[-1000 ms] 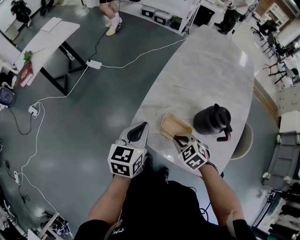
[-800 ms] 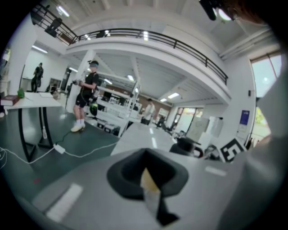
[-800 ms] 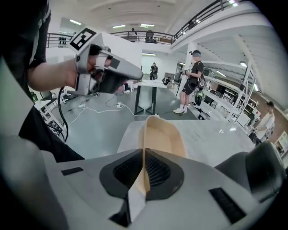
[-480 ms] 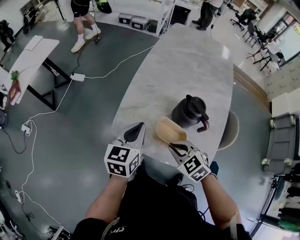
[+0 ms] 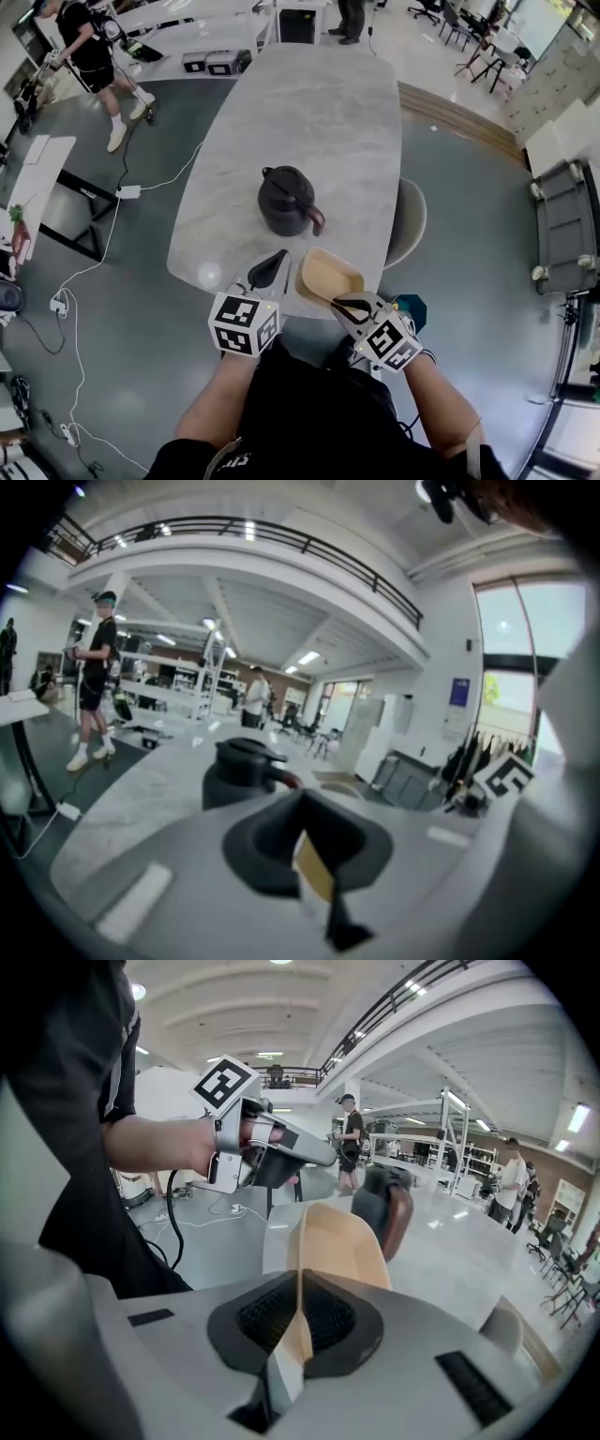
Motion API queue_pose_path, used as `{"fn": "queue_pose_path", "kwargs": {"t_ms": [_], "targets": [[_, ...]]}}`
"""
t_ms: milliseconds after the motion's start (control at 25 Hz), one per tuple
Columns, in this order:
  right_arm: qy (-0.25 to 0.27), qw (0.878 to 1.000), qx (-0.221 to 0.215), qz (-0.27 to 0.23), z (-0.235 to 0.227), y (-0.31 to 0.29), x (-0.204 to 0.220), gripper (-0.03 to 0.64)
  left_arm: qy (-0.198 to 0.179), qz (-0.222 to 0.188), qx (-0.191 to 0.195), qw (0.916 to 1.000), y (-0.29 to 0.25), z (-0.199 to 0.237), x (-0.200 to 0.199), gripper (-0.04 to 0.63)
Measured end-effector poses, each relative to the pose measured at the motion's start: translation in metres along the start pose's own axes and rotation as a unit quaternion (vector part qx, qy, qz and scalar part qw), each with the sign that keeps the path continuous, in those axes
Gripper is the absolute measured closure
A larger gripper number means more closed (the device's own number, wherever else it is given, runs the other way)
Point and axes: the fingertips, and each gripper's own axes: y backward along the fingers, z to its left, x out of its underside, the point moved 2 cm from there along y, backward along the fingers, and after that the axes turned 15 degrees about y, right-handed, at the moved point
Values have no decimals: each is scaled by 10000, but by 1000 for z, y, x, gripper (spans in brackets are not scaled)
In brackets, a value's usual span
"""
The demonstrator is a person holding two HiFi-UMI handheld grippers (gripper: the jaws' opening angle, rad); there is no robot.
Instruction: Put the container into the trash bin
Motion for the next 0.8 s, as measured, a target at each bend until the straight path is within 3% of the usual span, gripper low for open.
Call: {"fn": "queue_pose_path", "kwargs": {"t_ms": [400, 600, 800], "targets": [[-874, 9891, 1174, 167, -2, 125, 118, 604, -545, 586, 970, 9921, -83, -147, 33, 588], [-1574, 9711, 1753, 385, -7, 180, 180, 604, -717, 1078, 1420, 9814, -126, -206, 61, 588], [-2295, 9463, 2154, 742, -5, 207, 242, 604, -971, 1680, 1852, 9634, -168, -247, 97, 588]]}}
